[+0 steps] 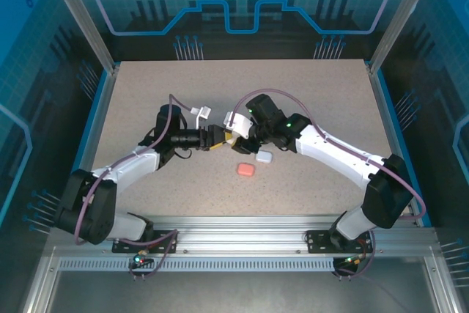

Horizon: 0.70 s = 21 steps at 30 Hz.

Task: Insert the wireless bluetooth earbuds into the charging case

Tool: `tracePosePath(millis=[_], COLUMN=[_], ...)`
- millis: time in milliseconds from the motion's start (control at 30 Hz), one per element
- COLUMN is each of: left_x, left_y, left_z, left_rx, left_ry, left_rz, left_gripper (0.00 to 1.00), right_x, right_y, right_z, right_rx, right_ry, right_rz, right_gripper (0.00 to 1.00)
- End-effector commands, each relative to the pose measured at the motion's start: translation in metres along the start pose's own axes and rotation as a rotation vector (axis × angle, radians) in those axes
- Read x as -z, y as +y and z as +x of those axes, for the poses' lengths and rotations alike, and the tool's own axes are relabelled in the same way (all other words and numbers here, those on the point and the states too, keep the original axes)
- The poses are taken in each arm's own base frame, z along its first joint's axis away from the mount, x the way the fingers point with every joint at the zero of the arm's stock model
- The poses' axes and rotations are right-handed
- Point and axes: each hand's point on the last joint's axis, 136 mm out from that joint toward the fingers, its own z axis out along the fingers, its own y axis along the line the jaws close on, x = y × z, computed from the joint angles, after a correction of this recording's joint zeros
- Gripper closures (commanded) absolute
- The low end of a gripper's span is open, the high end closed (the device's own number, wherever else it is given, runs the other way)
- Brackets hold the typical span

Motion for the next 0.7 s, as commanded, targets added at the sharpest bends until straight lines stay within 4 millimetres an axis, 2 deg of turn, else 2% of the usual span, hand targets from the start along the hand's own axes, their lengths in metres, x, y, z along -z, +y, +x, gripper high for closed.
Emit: tracePosePath(millis=[0,300,433,467,567,667], left_x=[-0.006,-0.014,-0.015,-0.015,-0.014,-0.011], left_y=[-0.017,-0.018,-0.02,-0.02,-0.022,-0.024], left_z=[-0.004,0.0,0.0,0.0,0.0,-0.001], left_rx=[-0.063,-0.063,-0.069,-0.071,-0.077,-0.108], left_ry=[0.022,0.057,0.06,0.058,0.052,0.038], left_rz=[0.044,0.046,0.052,0.051,0.046,0.025], left_gripper=[0.32,0.57,0.83,0.86,0.87,0.87], right_x=[0.007,0.006,0.001,0.001,0.004,0.018], right_y=[-0.003,-0.003,-0.002,-0.002,-0.003,-0.006], right_z=[-0.011,-0.013,-0.012,-0.011,-0.011,-0.01], right_rx=[-0.015,-0.023,-0.03,-0.034,-0.039,-0.055], right_ry=[-0.04,-0.043,-0.038,-0.036,-0.037,-0.057], right_rz=[0.0,-0.004,-0.015,-0.014,-0.011,-0.005], right_gripper=[0.67,0.67,0.67,0.67,0.65,0.62])
